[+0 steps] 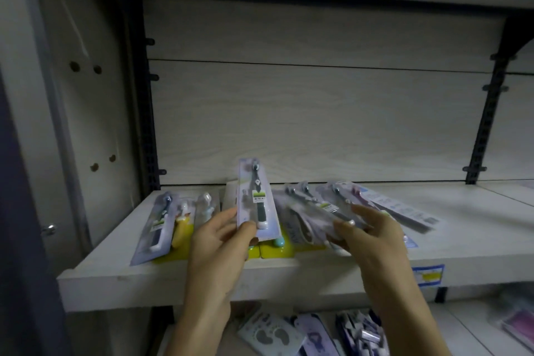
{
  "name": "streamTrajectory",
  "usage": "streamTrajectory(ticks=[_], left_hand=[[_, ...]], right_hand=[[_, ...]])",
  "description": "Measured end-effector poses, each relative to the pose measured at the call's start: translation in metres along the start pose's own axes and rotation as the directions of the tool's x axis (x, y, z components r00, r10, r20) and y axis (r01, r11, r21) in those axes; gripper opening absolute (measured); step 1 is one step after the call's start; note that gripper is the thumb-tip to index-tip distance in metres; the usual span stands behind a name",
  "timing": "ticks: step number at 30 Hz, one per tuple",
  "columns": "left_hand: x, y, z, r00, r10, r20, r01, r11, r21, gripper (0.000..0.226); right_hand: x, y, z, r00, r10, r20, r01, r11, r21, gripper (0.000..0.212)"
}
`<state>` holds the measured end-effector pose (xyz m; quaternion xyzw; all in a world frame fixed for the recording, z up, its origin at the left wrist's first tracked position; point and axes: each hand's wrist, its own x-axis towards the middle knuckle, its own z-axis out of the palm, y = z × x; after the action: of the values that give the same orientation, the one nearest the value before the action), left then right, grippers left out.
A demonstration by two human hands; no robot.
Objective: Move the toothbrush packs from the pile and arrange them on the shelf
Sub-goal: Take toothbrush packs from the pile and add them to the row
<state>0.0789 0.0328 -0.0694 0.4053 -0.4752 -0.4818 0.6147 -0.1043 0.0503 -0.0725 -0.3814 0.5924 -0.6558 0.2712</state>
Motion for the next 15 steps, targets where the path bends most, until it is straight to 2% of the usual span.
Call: streamTrajectory(ticks=[3,5,6,8,11,15], left_hand=[[-0.006,0.001,-0.003,0.999,-0.007,0.042,0.008,1.0,-0.028,0.036],[-0.009,0.0,-0.003,0.998,-0.022,0.056,0.025,0.998,-0.049,0.039],[-0.011,-0.001,-0.001,0.997,-0.025,0.071,0.029,0.998,-0.059,0.041],[-0.014,-0.003,0.003,0.993,-0.036,0.115,0.044,0.997,-0.068,0.045],[-0.02,-0.005,0.014,0.98,-0.072,0.184,0.087,0.993,-0.077,0.052],[-0.029,-0.009,0.035,0.963,-0.088,0.255,0.097,0.995,-0.023,0.04]], right_hand=[[-0.009,0.005,-0.003,0.998,0.038,-0.047,-0.029,0.982,0.187,0.057],[-0.016,0.006,-0.011,0.997,0.071,-0.019,-0.061,0.945,0.322,0.056],[-0.021,0.003,-0.016,0.997,0.073,0.018,-0.075,0.928,0.365,0.047],[-0.03,-0.001,-0.024,0.995,0.043,0.093,-0.073,0.935,0.347,0.026],[-0.039,0.0,-0.034,0.996,0.002,0.092,-0.028,0.958,0.287,0.027],[-0.043,-0.002,-0.06,0.998,-0.04,0.045,0.03,0.981,0.193,0.033]])
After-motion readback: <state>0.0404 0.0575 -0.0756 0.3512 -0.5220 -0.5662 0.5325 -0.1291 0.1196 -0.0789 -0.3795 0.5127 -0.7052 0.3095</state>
